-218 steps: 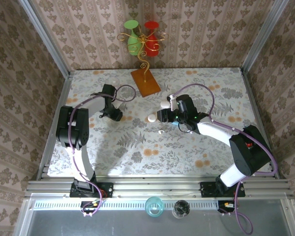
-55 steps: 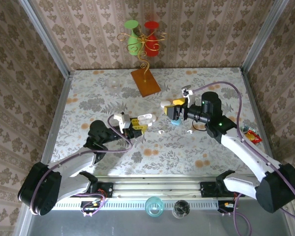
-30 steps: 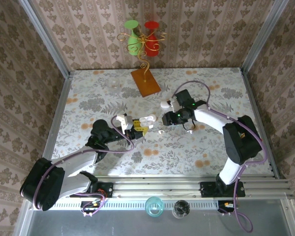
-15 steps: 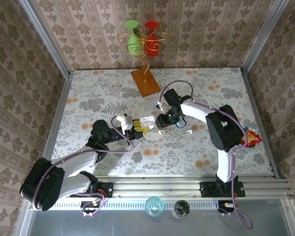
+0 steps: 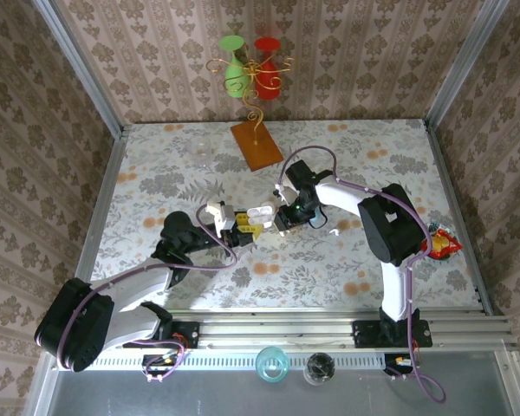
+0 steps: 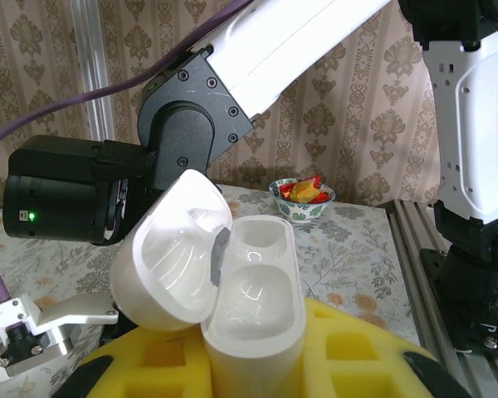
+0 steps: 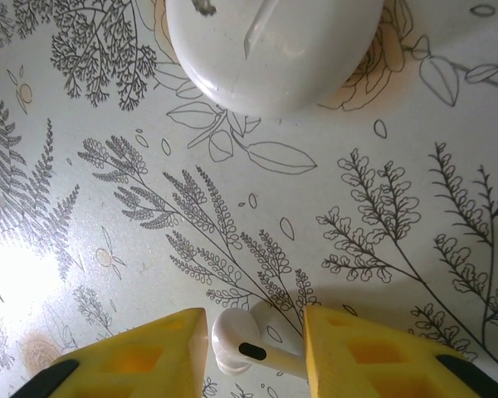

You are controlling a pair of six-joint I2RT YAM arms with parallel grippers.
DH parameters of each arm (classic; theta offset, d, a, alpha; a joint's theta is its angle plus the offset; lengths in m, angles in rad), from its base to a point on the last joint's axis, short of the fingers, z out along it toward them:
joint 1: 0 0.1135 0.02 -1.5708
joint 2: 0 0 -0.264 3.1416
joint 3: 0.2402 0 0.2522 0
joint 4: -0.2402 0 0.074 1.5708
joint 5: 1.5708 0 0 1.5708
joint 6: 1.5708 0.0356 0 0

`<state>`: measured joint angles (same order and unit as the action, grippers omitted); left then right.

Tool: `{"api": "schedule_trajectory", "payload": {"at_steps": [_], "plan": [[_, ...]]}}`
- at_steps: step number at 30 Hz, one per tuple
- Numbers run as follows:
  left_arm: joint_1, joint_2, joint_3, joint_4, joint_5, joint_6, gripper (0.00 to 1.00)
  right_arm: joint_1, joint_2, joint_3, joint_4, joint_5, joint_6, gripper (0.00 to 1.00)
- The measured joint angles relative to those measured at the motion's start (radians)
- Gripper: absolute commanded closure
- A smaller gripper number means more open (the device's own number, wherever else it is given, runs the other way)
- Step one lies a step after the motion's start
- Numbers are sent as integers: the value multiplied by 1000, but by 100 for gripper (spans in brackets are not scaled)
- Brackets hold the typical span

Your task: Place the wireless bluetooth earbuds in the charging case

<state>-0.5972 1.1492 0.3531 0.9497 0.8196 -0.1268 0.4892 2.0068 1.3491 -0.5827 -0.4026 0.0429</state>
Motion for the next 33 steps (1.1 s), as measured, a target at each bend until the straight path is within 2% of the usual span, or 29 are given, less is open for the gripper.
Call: {"api": "schedule_trajectory", "payload": {"at_steps": [5, 11, 20, 33], "plan": [[0, 0, 0, 0, 0, 0, 98, 1, -13, -35, 2, -2, -3, 74], [0, 0, 0, 0, 1, 0, 98, 9, -29, -56, -1, -2, 6, 78], [0, -7, -13, 0, -3, 1, 98, 13, -58, -90, 18, 19, 41, 79], [0, -13, -42, 0, -50, 32, 98, 13, -195, -218, 135, 183, 163, 80]]}}
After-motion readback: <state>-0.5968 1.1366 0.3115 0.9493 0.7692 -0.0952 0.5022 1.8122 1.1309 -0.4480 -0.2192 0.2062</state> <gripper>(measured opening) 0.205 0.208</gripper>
